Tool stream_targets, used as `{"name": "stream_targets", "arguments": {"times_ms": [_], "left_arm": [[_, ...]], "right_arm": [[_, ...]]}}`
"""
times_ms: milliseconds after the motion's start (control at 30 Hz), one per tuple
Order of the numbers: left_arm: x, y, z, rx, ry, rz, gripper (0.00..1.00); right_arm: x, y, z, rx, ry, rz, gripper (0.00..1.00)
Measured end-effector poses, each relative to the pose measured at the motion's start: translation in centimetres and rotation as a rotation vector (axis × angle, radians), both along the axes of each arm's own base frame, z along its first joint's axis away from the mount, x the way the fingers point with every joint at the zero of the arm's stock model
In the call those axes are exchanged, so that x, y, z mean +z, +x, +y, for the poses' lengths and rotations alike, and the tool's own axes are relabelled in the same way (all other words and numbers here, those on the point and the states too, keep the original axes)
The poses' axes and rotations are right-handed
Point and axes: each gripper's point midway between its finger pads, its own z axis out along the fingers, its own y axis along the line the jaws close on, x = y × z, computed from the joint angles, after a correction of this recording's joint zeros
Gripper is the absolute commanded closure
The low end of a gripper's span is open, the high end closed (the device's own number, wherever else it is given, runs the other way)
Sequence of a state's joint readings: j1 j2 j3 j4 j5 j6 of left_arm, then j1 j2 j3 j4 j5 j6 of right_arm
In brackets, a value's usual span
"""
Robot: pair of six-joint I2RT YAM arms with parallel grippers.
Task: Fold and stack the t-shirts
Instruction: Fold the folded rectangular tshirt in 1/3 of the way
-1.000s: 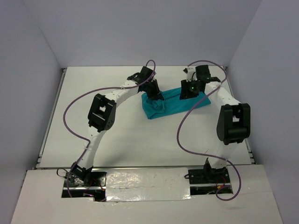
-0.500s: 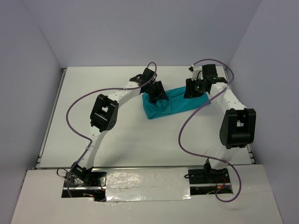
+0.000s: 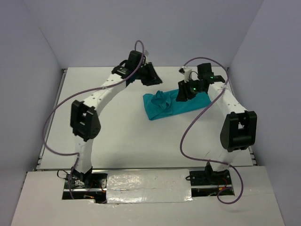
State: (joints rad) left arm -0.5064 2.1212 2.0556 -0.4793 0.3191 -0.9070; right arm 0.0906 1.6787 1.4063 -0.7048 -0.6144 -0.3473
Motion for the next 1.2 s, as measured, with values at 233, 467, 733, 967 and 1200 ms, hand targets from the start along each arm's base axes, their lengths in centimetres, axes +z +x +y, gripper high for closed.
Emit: {"name": "stream_targets", "arguments": {"times_ms": [233, 467, 733, 967, 1200], "left_arm": [[0.1, -3.0, 12.4, 0.181, 0.113, -0.044, 0.69], [-9.0, -8.7, 16.1, 0.208, 0.225, 0.151, 0.52], [-10.6, -12.4, 17.0, 0.201, 0.239, 0.182, 0.44], [-8.8, -12.0, 16.9, 0.213, 0.211, 0.113, 0.43], [-8.9, -11.7, 16.6, 0.206, 0.196, 0.107, 0.42]], "right_arm": [[1.8, -1.0, 10.8, 0.245, 0.038, -0.053, 0.54], [-2.7, 0.2, 16.6, 0.279, 0.032, 0.046, 0.55], [-7.4, 0.5, 19.0, 0.214, -0.064, 0.125, 0.59], [-11.4, 2.2, 14.5, 0.007, -0.24, 0.137, 0.64], [-13.2, 2.6, 8.0, -0.153, -0.284, 0.18, 0.64]]}}
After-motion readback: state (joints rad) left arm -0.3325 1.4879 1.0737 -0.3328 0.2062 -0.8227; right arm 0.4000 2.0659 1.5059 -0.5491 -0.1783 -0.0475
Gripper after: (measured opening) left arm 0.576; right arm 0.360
